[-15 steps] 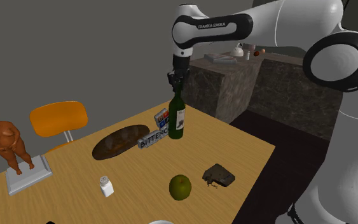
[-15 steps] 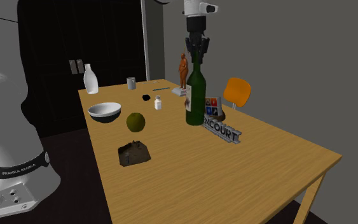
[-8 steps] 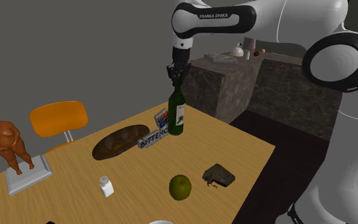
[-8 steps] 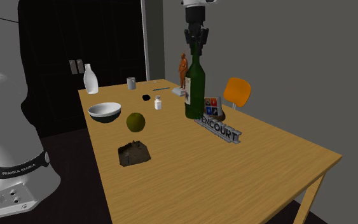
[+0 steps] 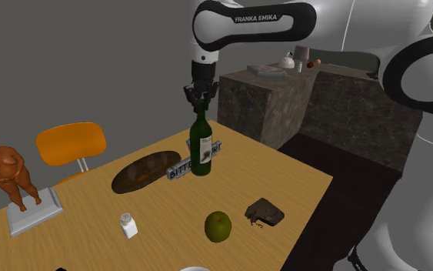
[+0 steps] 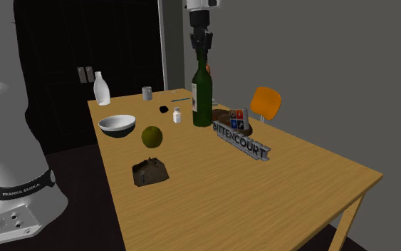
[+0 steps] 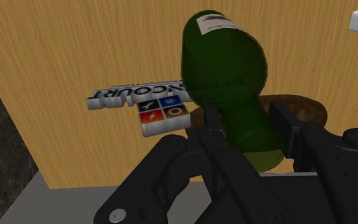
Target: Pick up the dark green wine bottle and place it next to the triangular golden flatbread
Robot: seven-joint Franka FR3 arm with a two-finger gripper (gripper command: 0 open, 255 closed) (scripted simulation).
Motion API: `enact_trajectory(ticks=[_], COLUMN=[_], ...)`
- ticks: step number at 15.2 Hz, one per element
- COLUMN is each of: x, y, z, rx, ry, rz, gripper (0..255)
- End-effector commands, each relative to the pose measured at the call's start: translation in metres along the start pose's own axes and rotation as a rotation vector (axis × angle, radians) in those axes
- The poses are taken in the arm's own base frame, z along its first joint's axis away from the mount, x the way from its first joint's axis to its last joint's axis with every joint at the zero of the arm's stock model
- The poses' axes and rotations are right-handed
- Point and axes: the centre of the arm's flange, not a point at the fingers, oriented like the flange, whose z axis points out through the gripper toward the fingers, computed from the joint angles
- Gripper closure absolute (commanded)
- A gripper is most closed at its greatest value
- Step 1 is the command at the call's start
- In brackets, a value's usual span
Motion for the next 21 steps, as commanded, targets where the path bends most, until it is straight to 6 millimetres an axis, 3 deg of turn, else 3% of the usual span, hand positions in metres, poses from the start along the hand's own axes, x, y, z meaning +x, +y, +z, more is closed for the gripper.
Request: enact_trajectory(ticks=[1, 21], x=[-0.004, -0.061], y=[-0.027, -0.284], z=[-0.003, -0.008], rx=[0.0, 0.0], ry=[0.001, 0.001], rz=[0.001, 0.001], gripper=[255, 255])
